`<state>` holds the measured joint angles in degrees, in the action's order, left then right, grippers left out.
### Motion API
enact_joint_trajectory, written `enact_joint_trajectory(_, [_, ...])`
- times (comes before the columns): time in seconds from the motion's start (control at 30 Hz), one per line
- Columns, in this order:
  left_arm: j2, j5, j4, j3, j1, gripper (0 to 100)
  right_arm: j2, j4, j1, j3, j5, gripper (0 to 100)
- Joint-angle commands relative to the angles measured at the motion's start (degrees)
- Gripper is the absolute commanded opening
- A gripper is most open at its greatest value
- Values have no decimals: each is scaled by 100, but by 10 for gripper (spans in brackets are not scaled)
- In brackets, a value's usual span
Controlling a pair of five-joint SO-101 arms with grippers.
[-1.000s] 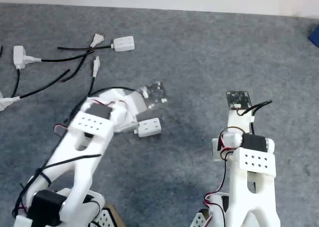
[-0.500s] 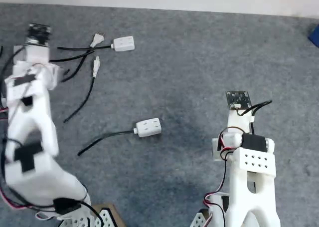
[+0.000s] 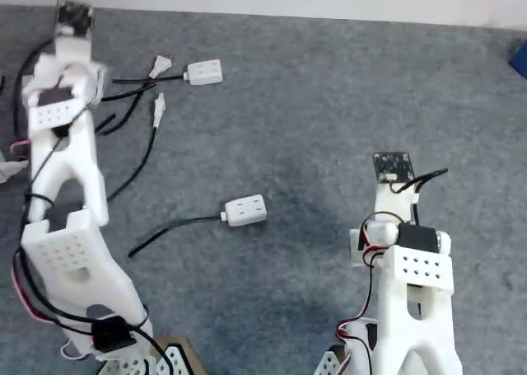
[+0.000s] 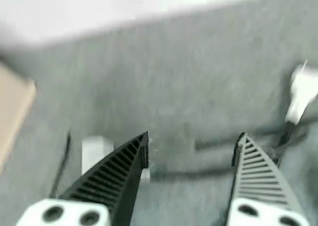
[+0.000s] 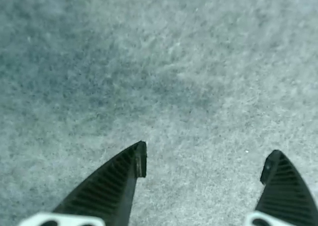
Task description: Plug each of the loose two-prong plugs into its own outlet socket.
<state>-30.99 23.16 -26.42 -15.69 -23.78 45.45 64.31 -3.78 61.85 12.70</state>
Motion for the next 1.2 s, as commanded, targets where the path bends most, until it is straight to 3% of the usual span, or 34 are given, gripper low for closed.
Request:
enact_joint_trajectory(0.0, [48, -18, 105, -708, 488, 272, 40, -75, 57, -4, -9, 358])
enact_joint_trajectory(0.23, [48, -62, 105, -769, 804, 271, 40, -84, 75, -4, -9, 358])
enact_joint_trajectory(0.37, [48, -1055, 62, -743, 1200, 271, 22, -84, 365, 13, -9, 358])
enact_joint_trajectory(0.57, [57, -2004, -747, -716, 1622, 271, 4, -66, 400, 13, -18, 358])
enact_joint_trajectory(0.77, [48, -3138, -1046, -593, 1068, 272, 31, -75, 400, 75, -26, 358])
enact_joint_trajectory(1.0, [48, -2409, -316, 330, 391, 271, 40, -66, 400, 75, -26, 358])
enact_joint_trajectory(1.17, [48, -2127, -158, 840, 523, 271, 40, -84, 400, 57, -26, 358])
